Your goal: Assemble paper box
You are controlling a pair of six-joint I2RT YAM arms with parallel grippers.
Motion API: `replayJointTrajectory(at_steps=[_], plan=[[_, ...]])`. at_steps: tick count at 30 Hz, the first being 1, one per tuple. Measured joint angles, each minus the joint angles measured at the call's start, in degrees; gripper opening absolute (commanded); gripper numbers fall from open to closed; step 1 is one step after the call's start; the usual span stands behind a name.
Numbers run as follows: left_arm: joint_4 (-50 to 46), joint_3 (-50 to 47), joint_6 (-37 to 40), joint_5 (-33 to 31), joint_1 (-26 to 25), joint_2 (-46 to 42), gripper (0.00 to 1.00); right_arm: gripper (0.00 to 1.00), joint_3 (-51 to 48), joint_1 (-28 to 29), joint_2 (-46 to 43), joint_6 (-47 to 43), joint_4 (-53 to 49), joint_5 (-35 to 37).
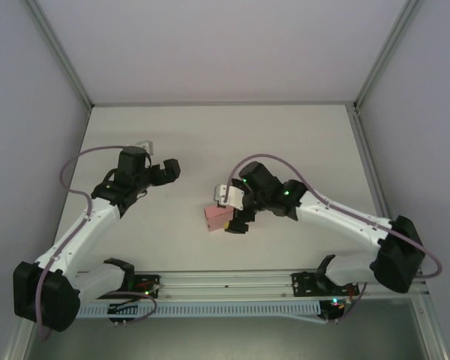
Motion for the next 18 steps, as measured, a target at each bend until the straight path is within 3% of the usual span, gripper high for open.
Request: replayJointTrajectory(at_steps=[7,13,18], plan=[[0.2,-0.1,2.2,1.7,0.5,0.0,1.00,0.99,13.0,0.0,17.4,-11.2,-12.4,4.0],[0.1,-0.2,3.1,1.8,0.8,-0.2,1.00,0.83,20.2,0.0,29.0,-14.4,-19.9,8.3],[0.1,-0.2,3.3,1.7,0.9,-0.3,1.00,0.76,21.8,0.0,32.1,-14.8,-22.7,10.3]])
